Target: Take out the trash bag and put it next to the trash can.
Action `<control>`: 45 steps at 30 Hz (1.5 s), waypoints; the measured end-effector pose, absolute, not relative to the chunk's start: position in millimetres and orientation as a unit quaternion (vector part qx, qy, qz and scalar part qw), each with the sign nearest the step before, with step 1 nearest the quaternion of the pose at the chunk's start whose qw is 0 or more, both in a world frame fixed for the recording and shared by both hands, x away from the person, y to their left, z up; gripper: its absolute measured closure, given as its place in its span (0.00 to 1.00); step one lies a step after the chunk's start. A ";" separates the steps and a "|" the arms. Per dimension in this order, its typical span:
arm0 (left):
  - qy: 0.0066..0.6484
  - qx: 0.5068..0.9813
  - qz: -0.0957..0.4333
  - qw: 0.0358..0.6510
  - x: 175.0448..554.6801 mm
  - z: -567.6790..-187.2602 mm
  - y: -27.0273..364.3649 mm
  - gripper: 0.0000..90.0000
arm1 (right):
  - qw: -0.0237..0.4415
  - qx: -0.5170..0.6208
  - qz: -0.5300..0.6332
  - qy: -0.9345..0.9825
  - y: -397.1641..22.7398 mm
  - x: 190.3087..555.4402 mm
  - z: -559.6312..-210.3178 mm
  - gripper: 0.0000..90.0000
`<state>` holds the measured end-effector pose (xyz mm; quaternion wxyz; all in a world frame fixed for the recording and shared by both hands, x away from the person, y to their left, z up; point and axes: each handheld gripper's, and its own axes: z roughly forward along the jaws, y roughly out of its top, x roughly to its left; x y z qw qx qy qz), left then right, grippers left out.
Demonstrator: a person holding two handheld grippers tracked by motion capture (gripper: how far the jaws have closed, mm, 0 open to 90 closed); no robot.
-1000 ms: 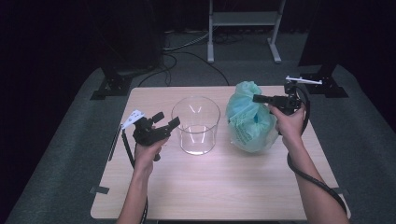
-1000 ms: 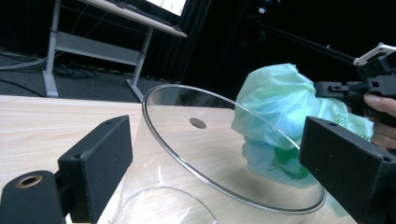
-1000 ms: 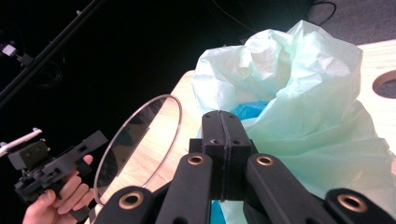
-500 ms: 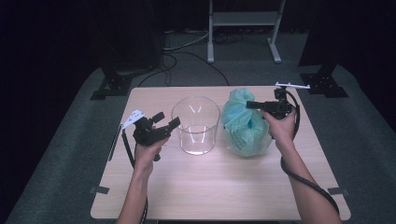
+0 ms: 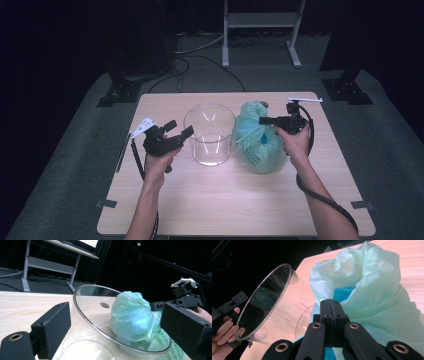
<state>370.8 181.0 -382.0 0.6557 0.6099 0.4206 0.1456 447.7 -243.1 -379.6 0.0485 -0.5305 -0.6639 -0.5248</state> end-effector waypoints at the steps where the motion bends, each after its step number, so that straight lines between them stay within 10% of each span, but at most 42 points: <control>1: 0.421 0.610 0.145 0.656 370.9 -382.1 180.7 0.10 | 0.049 -0.531 -0.523 -0.665 -242.7 447.6 -380.8 1.00; 9: 0.422 0.609 0.144 0.655 371.5 -382.8 180.7 0.10 | 0.052 -0.526 -0.517 -0.673 -239.3 445.9 -385.5 0.99; 27: 0.422 0.611 0.141 0.655 372.2 -383.3 179.8 0.10 | -0.011 -0.522 -0.530 -0.668 -263.5 430.5 -370.1 0.58; 45: 0.424 0.608 0.138 0.658 371.5 -382.4 181.4 0.10 | -0.032 -0.506 -0.545 -0.668 -291.5 410.3 -363.6 0.48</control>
